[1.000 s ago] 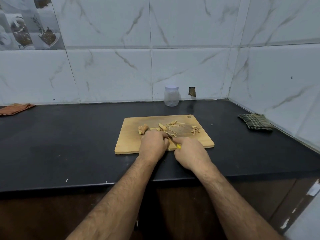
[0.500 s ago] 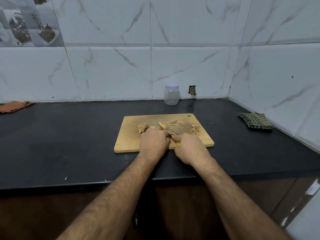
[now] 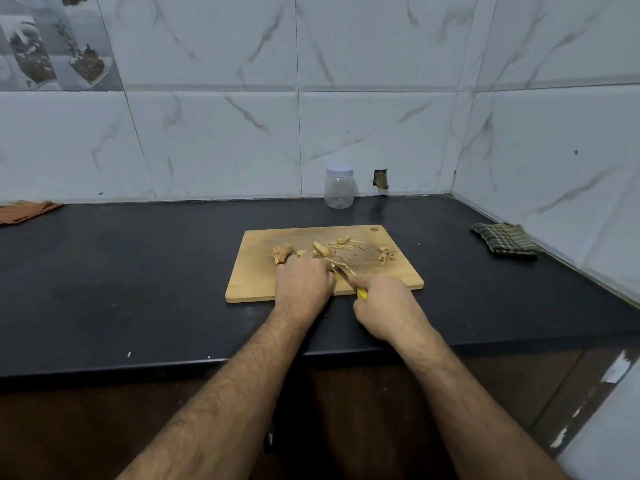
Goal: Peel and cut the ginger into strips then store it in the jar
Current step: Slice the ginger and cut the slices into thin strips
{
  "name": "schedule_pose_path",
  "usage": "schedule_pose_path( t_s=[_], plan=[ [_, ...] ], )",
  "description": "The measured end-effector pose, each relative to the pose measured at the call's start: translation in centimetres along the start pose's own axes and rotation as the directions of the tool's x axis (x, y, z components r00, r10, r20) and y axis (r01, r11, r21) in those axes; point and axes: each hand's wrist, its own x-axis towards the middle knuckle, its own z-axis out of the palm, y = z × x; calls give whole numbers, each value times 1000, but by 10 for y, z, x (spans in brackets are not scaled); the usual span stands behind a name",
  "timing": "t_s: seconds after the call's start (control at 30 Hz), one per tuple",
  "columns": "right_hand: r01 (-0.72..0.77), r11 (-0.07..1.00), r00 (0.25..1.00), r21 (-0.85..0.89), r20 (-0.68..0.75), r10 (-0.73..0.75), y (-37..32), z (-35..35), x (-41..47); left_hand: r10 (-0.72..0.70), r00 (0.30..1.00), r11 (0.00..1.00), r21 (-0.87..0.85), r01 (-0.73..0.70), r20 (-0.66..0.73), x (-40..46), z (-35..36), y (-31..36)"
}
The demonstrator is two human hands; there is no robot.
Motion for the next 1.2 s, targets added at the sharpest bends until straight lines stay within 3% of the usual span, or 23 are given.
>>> schedule_pose_path(
  t_s=[0.27, 0.5, 1.2],
  plan=[
    [44, 999, 997, 16, -64, -43, -3, 0, 5, -21, 1000, 997, -78, 20, -19, -1, 0, -3],
    [68, 996, 998, -61, -9, -69, 1, 0, 8, -122, 991, 963, -246, 107, -46, -1, -2, -3],
    [71, 990, 997, -126, -22, -74, 4, -16, 24, -144, 989, 954, -268, 134, -19, -1, -3, -3]
  ],
)
